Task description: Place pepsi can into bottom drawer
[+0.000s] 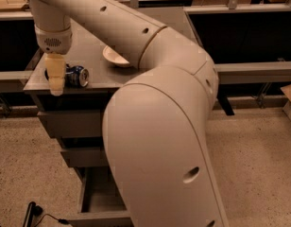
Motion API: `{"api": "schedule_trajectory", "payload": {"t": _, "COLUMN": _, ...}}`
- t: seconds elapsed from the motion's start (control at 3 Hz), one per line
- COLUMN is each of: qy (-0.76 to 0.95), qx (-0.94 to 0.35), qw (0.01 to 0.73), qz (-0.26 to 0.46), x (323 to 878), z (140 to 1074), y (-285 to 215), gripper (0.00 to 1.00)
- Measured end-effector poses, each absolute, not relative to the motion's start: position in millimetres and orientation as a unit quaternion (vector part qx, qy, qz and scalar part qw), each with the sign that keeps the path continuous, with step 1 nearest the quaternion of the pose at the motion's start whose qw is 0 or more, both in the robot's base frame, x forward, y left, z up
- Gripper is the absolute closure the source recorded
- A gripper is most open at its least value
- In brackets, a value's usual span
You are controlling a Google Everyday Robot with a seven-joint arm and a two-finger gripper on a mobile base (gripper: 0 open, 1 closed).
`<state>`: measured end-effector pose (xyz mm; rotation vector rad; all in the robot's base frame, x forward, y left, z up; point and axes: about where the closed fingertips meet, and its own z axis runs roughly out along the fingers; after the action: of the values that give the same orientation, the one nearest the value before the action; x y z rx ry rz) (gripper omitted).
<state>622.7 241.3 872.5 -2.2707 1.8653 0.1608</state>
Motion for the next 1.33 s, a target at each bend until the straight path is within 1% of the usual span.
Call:
{"api": "schedule_trajectory", "payload": {"t": 0.33, "qy": 0.648, "qx": -0.756, "qw": 0.085, "qz": 0.028, "x": 626, "z": 856, "y": 249, "gripper": 0.20}}
{"api": "schedule_trajectory", "payload": {"t": 0.67, "qy": 0.652, "qx": -0.754, "qw": 0.080, "qz": 0.004, "x": 626, "z": 849, "y": 248, "gripper": 0.43}}
{"api": "schedule_trajectory", "payload": {"t": 1.0, "qy": 0.637, "qx": -0.766, "qw": 0.084, "qz": -0.005, "x": 617, "z": 851, "y": 246, "gripper": 0.67}}
{"api": "schedule_trajectory", "payload": {"t": 1.33, "qy": 0.618, "qx": -0.780, "qw": 0.097, "qz": 0.017, "x": 602, "z": 862, "y": 233, "gripper": 0.90}}
